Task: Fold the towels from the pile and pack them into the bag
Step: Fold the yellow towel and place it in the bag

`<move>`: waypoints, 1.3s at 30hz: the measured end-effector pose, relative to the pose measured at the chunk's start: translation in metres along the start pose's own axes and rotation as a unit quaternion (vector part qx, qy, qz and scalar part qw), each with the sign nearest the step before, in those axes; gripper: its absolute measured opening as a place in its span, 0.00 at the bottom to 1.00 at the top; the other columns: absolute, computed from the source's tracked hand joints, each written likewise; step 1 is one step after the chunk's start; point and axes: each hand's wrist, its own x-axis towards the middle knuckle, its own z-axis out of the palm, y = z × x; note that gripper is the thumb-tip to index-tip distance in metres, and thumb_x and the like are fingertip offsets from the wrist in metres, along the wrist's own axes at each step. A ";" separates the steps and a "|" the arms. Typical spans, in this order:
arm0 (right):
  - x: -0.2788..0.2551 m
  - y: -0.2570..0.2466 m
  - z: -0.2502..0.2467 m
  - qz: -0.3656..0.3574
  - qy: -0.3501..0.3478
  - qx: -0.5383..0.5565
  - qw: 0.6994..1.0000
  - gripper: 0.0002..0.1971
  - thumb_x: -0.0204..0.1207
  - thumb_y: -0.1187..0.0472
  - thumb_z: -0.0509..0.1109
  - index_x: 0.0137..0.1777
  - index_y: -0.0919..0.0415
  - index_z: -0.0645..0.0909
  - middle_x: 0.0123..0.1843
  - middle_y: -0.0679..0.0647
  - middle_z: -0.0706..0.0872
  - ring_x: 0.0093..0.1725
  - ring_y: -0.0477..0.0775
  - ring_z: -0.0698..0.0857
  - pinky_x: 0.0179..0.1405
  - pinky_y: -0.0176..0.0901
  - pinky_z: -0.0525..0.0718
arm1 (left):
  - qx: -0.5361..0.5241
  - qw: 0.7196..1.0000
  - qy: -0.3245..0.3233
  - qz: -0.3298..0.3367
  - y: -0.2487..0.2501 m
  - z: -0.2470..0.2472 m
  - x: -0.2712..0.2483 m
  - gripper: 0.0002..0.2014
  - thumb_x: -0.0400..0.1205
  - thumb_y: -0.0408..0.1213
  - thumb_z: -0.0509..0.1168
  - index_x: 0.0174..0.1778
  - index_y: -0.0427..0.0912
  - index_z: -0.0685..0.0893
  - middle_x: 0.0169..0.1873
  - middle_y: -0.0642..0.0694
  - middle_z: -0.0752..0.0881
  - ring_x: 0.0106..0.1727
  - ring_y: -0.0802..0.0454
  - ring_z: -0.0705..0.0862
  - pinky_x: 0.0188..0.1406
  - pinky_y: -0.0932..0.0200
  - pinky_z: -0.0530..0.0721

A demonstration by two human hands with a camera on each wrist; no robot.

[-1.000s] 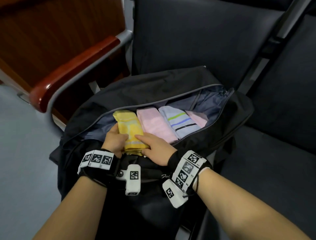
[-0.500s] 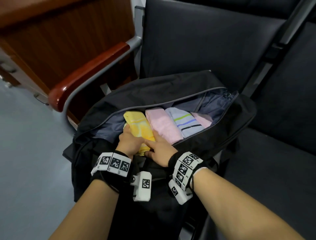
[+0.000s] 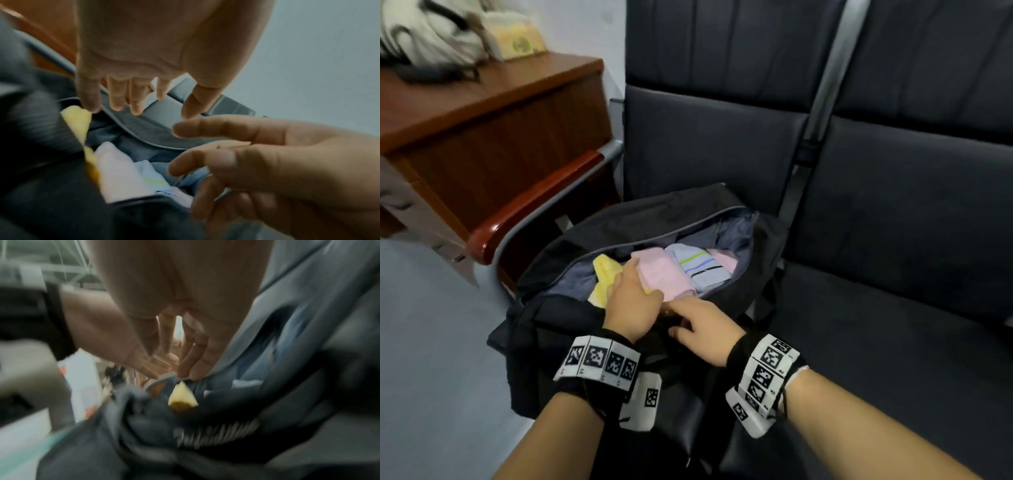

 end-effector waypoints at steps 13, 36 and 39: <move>-0.341 0.112 -0.151 0.194 0.292 -0.020 0.936 0.21 0.80 0.58 0.70 0.72 0.44 0.78 0.58 0.40 0.80 0.50 0.40 0.82 0.57 0.39 0.83 | -0.002 0.954 -0.137 0.266 0.194 0.202 -0.163 0.14 0.78 0.29 0.68 0.47 0.57 0.88 0.52 0.54 0.87 0.56 0.54 0.85 0.62 0.55 0.82; -0.678 0.331 -0.206 0.539 0.383 -0.119 0.741 0.30 0.74 0.77 0.60 0.72 0.51 0.80 0.80 0.56 0.70 0.66 0.67 0.76 0.65 0.55 0.78 | 0.024 0.881 -0.346 0.320 0.300 0.515 -0.354 0.12 0.80 0.25 0.67 0.51 0.44 0.91 0.49 0.51 0.90 0.53 0.57 0.87 0.52 0.71 0.79; -0.680 0.342 -0.210 0.559 0.380 -0.107 0.729 0.18 0.78 0.72 0.64 0.60 0.54 0.87 0.65 0.56 0.80 0.60 0.63 0.79 0.59 0.53 0.81 | 0.025 0.879 -0.354 0.317 0.297 0.513 -0.355 0.12 0.80 0.26 0.67 0.51 0.45 0.91 0.50 0.51 0.90 0.53 0.59 0.87 0.52 0.74 0.78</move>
